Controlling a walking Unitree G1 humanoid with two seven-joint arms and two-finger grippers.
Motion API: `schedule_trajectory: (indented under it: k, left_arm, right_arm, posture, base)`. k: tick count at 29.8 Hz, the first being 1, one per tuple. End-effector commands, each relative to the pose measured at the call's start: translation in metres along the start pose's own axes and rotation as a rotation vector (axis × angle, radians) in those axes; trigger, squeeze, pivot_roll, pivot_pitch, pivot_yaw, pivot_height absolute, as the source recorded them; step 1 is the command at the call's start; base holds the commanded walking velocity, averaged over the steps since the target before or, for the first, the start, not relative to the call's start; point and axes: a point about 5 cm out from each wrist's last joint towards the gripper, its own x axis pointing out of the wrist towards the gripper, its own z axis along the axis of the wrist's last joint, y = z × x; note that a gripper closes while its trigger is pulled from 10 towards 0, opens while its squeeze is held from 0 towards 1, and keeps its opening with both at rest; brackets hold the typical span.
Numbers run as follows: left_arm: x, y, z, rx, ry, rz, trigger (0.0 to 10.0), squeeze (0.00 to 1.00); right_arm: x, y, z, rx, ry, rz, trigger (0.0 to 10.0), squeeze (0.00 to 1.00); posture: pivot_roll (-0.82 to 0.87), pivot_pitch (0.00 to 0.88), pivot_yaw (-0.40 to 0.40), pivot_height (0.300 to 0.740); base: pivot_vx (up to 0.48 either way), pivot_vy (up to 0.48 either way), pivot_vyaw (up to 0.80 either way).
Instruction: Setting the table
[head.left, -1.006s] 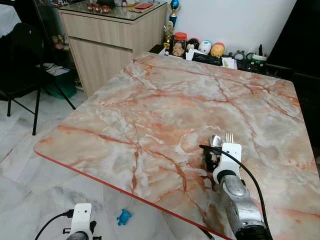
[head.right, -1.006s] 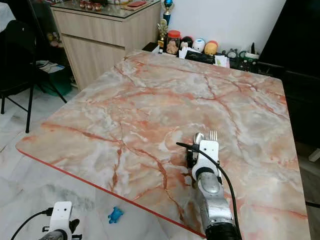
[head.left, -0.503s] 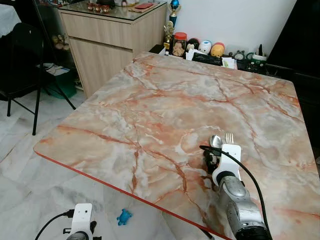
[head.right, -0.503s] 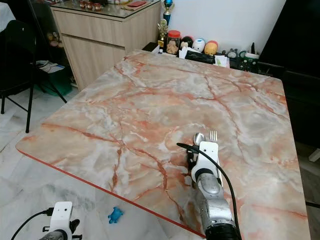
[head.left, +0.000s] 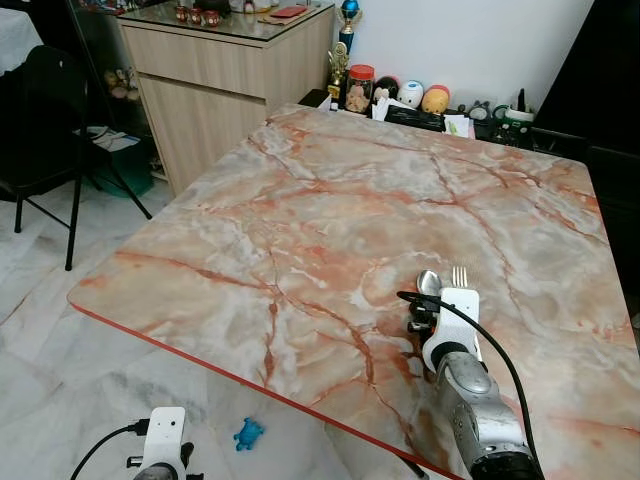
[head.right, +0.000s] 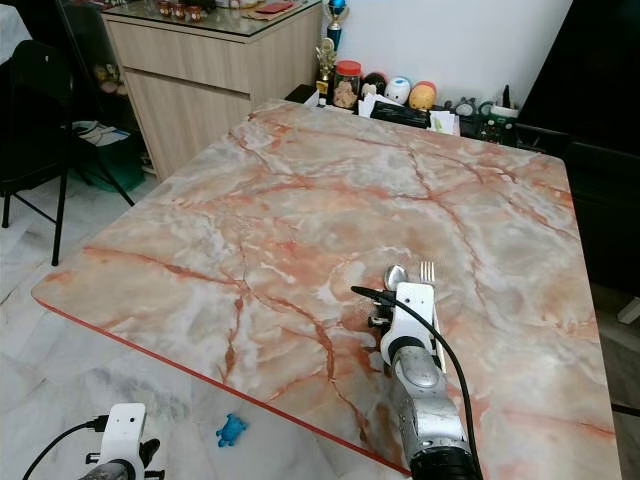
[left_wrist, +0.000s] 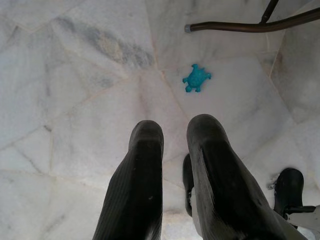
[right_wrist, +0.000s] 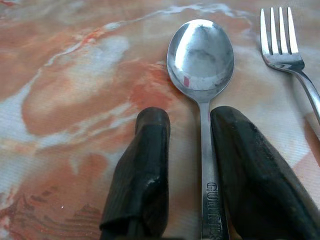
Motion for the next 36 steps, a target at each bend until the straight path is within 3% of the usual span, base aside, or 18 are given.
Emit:
schedule_trajectory:
  k: [1,20,21,23,27,36]
  left_arm:
    - [-0.001,0.000,-0.006,0.013,0.021,-0.001,10.0,0.00]
    - [-0.001,0.003,-0.006,0.002,0.022,0.011,10.0,0.00]
    - [-0.001,0.003,-0.005,0.000,0.021,0.013,10.0,0.00]
    - [-0.001,0.003,-0.005,-0.002,0.021,0.014,10.0,0.00]
    - [-0.001,0.003,-0.005,-0.009,0.020,0.017,10.0,0.00]
    - [-0.001,0.004,-0.005,-0.021,0.014,0.017,10.0,0.00]
  right_arm:
    - [-0.002,-0.002,-0.004,-0.002,0.019,-0.002,0.0,0.00]
    - [-0.002,0.003,-0.003,-0.006,0.006,0.026,0.0,0.00]
    - [-0.003,0.004,0.002,-0.011,-0.036,0.031,10.0,0.00]
    - [-0.004,0.005,0.007,-0.022,-0.077,0.039,10.0,0.00]
    - [-0.012,0.007,0.032,0.010,-0.290,0.046,10.0,0.00]
    - [-0.027,-0.004,0.050,0.016,-0.478,-0.007,10.0,0.00]
  posture:
    - [0.09,0.000,-0.051,0.740]
    - [0.10,0.000,-0.048,0.740]
    - [0.10,0.000,-0.048,0.740]
    - [0.10,0.000,-0.049,0.740]
    - [0.10,0.000,-0.049,0.740]
    - [0.10,0.000,-0.049,0.740]
  base:
    - [0.000,0.000,0.00]
    - [0.000,0.000,0.00]
    - [0.000,0.000,0.00]
    - [0.000,0.000,0.00]
    - [0.000,0.000,0.00]
    - [0.000,0.000,0.00]
